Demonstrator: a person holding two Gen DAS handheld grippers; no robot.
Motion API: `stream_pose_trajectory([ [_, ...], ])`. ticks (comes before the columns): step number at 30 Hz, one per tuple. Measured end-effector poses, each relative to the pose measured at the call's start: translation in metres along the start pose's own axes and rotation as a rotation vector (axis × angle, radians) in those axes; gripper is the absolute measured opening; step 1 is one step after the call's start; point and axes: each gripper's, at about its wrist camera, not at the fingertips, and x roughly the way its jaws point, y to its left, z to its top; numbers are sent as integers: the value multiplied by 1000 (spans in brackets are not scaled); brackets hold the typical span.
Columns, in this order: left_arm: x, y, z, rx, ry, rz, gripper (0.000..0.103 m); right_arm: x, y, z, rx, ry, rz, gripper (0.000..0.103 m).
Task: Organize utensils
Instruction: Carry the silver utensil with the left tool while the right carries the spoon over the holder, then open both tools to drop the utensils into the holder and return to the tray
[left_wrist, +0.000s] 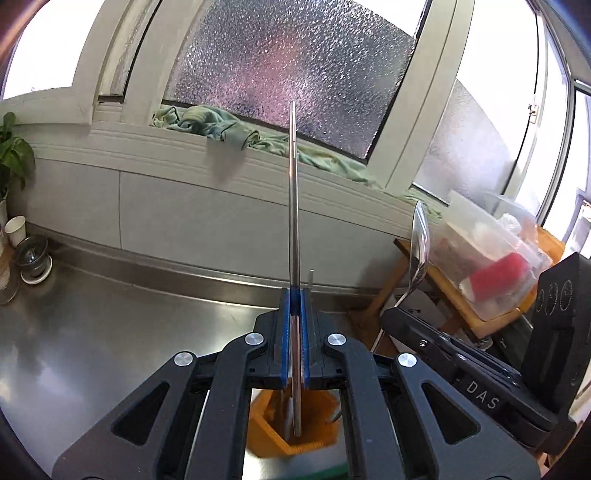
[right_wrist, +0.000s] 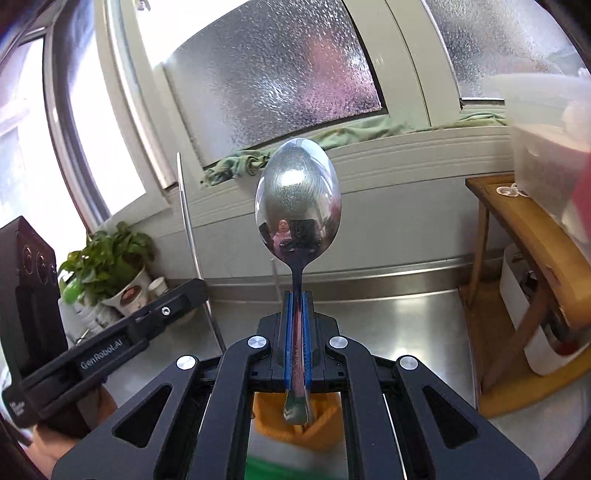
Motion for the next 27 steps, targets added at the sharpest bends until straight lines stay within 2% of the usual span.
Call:
stream_pose_trajectory([
  [3,18,7,-9,-8,20,-7,4,12,-8,-6,18,26,1,5],
  [6,31,14,-23,0,73,-18,4,19,-12,-16,10,61,2,5],
  [11,38,21,-40,27,118,-65,4,26,-20,-33,23,118,28,5],
  [17,37,23,-52,60,111,-96,4,31,-21,-47,14,154,38,5],
  [27,40,21,-69,88,166,-91,5,36,-17,-62,2,224,33,8],
])
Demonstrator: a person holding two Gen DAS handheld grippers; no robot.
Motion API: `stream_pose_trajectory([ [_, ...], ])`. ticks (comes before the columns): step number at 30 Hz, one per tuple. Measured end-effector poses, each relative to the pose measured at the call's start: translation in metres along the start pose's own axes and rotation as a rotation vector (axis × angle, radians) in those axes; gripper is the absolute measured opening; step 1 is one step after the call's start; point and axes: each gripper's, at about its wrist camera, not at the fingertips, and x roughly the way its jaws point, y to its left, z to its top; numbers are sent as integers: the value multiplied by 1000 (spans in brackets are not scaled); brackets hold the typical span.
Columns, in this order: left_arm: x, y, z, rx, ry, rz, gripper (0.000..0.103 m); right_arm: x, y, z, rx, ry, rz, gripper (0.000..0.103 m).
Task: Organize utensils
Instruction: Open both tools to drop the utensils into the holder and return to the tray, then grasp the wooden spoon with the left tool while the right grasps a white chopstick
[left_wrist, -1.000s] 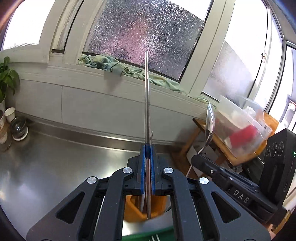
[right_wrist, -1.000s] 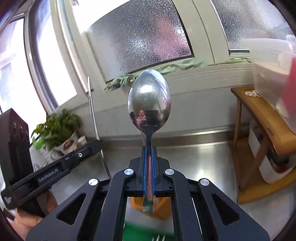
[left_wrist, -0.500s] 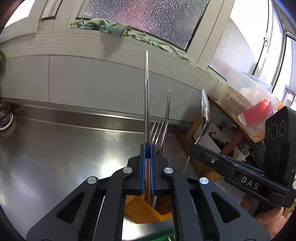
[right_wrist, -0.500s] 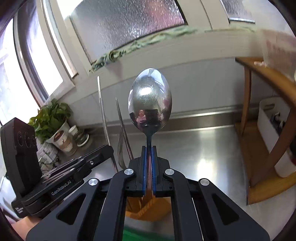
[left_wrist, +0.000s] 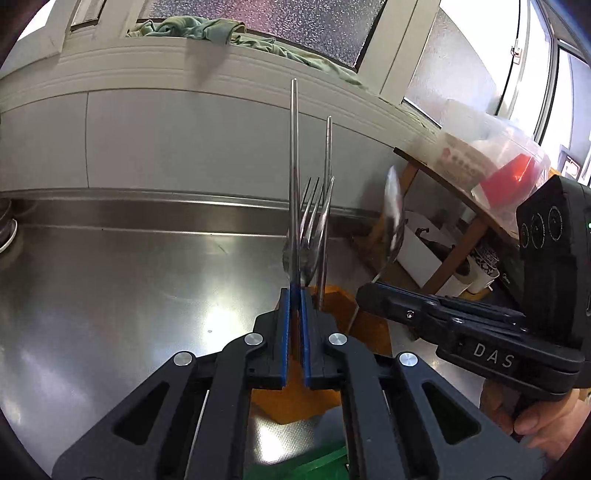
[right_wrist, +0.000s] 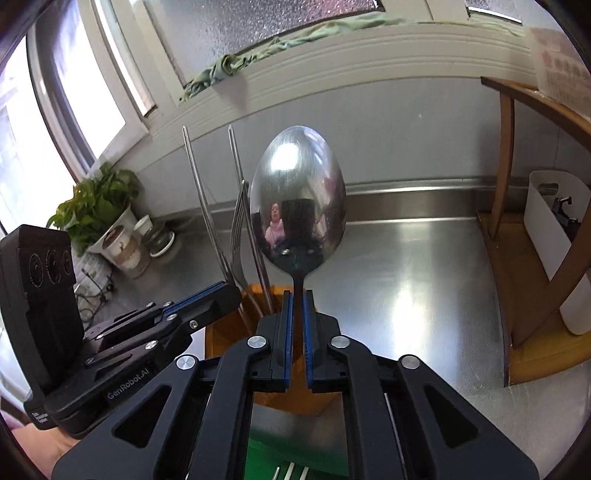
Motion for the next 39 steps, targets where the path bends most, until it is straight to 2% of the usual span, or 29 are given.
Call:
stream_pose_trajectory([
  [1,-1,1,1,-11,4,-7,7,1,0,0,6,14,5,8],
  [5,-16,2,5,-20,-10,0,27,-7,0,1,11,10,-10,9],
  [7,-28,3,8,-27,-27,6,29,-17,-1,2,17,-1,-7,9],
  [10,-55,9,13,-53,-59,28,47,-39,-1,6,20,-19,1,12],
  [11,-64,11,14,-64,-63,40,59,-48,-1,8,24,-18,6,25],
  [12,-70,12,15,-70,-64,46,66,-59,-1,8,27,-15,16,39],
  [13,-79,14,16,-72,-59,52,69,-66,-1,8,26,-18,17,67],
  [14,-89,14,16,-72,-47,57,75,-75,0,7,20,-25,10,77],
  [17,-107,11,16,-80,23,66,91,-95,5,1,7,22,-7,86],
  [18,-112,12,14,-89,50,57,93,-97,5,-2,13,45,-10,94],
  [22,-128,4,1,-102,167,10,95,-103,14,-23,37,212,41,99],
  [23,-129,3,-2,-104,198,4,95,-104,16,-27,36,239,42,99],
  [27,-123,0,-31,-139,410,4,95,-98,20,-53,54,394,21,99],
  [31,-111,4,-67,-199,567,-20,95,-83,16,-84,103,552,-5,96],
  [33,-104,6,-83,-215,638,-14,94,-74,13,-100,135,631,-22,83],
  [35,-99,7,-96,-232,682,-14,91,-65,8,-114,176,692,-28,65],
  [36,-97,8,-103,-229,700,-12,84,-62,7,-119,188,708,-36,58],
  [37,-95,8,-107,-220,716,-4,80,-58,6,-123,198,723,-54,46],
  [38,-93,7,-111,-214,731,4,72,-56,6,-127,201,731,-62,37],
  [39,-92,7,-114,-211,743,10,65,-54,7,-130,197,736,-66,35],
])
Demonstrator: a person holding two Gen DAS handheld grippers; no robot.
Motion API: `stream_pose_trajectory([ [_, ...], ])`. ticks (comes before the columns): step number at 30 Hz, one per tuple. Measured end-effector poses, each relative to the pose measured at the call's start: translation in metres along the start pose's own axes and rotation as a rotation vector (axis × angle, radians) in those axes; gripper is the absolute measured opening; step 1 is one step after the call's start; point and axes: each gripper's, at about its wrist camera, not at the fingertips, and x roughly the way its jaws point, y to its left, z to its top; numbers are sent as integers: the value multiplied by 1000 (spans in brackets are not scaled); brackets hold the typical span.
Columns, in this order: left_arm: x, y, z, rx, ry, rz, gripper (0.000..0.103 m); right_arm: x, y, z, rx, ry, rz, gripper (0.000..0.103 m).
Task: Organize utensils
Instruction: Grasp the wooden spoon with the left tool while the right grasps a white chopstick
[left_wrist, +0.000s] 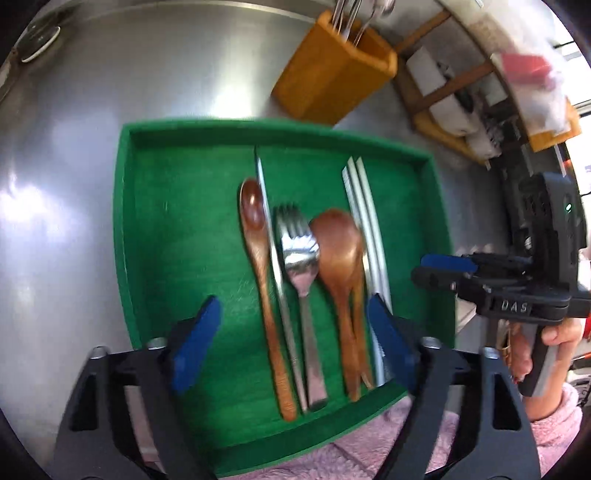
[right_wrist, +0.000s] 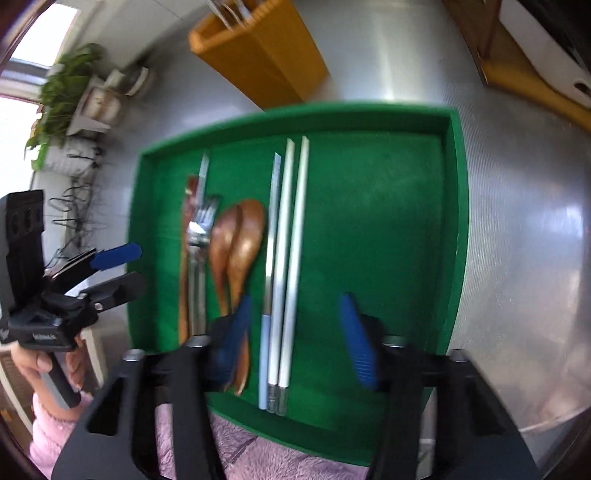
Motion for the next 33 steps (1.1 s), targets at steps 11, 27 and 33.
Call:
stream_pose_trajectory([
  [11,19,0,-3,6,31,68,32,22,18,8,-20,13,-90,21],
  [27,28,-12,-6,79,59,241,10,32,41,11,-92,32,-244,10],
  [33,25,-5,-6,66,81,273,9,28,31,9,-53,56,-244,11],
])
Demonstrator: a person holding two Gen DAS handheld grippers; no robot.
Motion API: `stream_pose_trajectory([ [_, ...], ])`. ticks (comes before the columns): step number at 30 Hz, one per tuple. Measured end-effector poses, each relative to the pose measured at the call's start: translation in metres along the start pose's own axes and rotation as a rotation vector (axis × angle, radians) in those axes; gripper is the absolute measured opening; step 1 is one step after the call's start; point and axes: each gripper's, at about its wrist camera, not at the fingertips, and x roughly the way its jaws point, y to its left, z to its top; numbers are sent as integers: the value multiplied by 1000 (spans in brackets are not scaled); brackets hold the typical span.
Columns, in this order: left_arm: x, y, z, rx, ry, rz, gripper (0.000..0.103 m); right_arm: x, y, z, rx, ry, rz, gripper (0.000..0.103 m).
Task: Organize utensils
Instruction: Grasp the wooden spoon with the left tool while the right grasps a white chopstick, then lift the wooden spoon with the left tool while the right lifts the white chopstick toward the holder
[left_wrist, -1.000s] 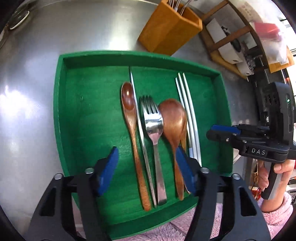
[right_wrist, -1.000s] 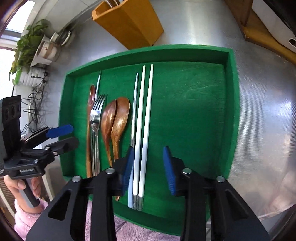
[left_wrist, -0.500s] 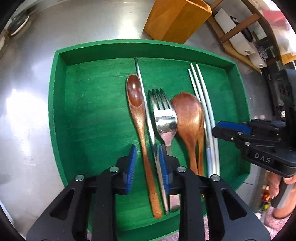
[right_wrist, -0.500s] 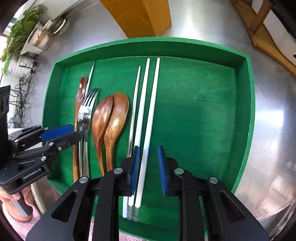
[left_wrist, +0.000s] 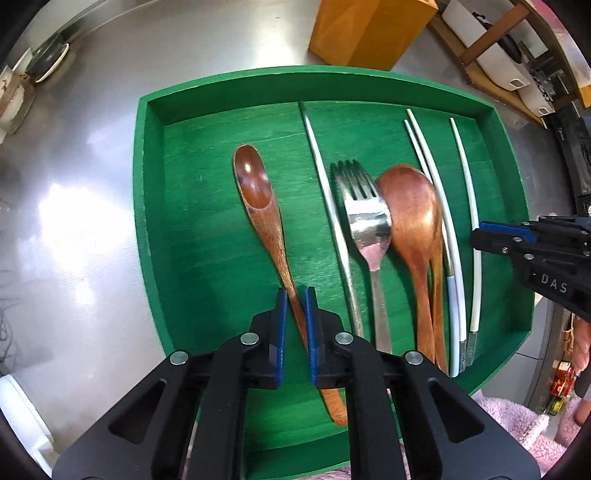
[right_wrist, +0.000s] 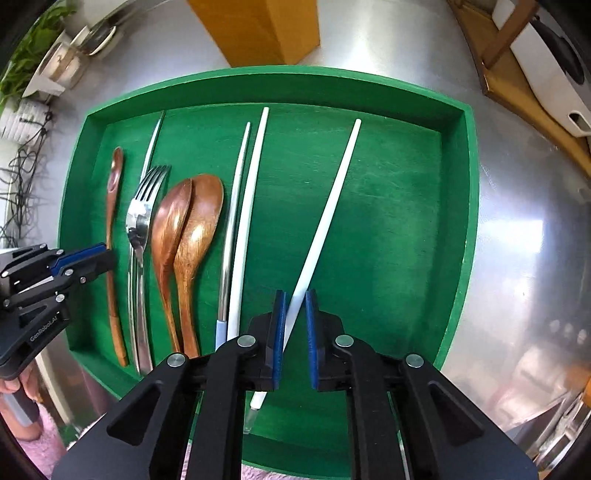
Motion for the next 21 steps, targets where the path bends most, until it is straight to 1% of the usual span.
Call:
stream_pose_trajectory([
  [2,0,-1,1,13,13,16,10,1,1,1,2,14,-3,15],
  [5,1,-5,8,7,38,7,15,2,8,3,-8,34,-33,15],
  [10,3,-7,17,-19,73,1,15,5,6,2,16,93,-44,15],
  [12,3,-7,18,-19,81,5,15,6,7,5,12,110,-62,15],
  [13,3,-7,20,-20,82,7,15,7,9,5,4,114,-82,12],
  [14,3,-8,20,-14,81,17,13,7,12,4,-3,115,-102,11],
  [15,3,-8,22,-9,78,35,8,7,14,7,-8,115,-110,11],
  [18,4,-7,26,-7,66,32,7,9,21,12,-13,112,-124,10],
  [21,3,-5,24,-6,50,21,5,7,25,11,-8,107,-114,8],
])
